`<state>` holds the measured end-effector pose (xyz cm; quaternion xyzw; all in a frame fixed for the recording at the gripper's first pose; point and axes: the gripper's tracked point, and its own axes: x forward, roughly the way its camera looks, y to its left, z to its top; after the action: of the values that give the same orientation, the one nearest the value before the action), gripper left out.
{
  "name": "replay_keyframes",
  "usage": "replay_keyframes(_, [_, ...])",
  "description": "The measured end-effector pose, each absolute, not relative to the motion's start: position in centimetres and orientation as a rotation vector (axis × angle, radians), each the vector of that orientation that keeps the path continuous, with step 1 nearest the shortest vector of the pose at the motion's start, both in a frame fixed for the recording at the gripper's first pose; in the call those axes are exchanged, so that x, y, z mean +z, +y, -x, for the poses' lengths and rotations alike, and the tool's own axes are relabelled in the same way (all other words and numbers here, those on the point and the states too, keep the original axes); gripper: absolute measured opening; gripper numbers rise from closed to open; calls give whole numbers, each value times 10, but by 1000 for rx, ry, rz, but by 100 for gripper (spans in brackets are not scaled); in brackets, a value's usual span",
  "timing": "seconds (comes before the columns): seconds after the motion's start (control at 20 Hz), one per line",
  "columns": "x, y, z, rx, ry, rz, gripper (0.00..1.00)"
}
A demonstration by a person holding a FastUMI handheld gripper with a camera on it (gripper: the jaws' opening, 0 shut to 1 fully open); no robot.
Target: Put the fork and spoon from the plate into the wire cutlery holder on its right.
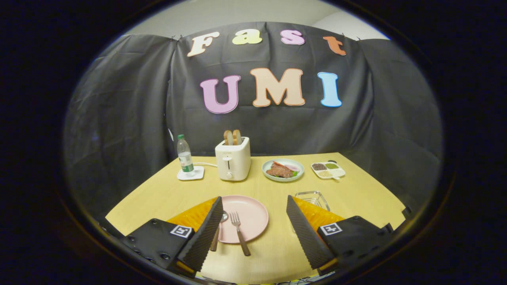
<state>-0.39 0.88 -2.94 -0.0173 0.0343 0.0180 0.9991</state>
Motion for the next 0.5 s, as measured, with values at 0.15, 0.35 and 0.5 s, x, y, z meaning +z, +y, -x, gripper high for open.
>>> replay_keyframes(0.15, [-43,11,2,57,98,41,100])
replay_keyframes(0.35, [-69,16,0,103,149,64,100])
replay_keyframes(0.5, [-90,14,-6,128,191,52,100])
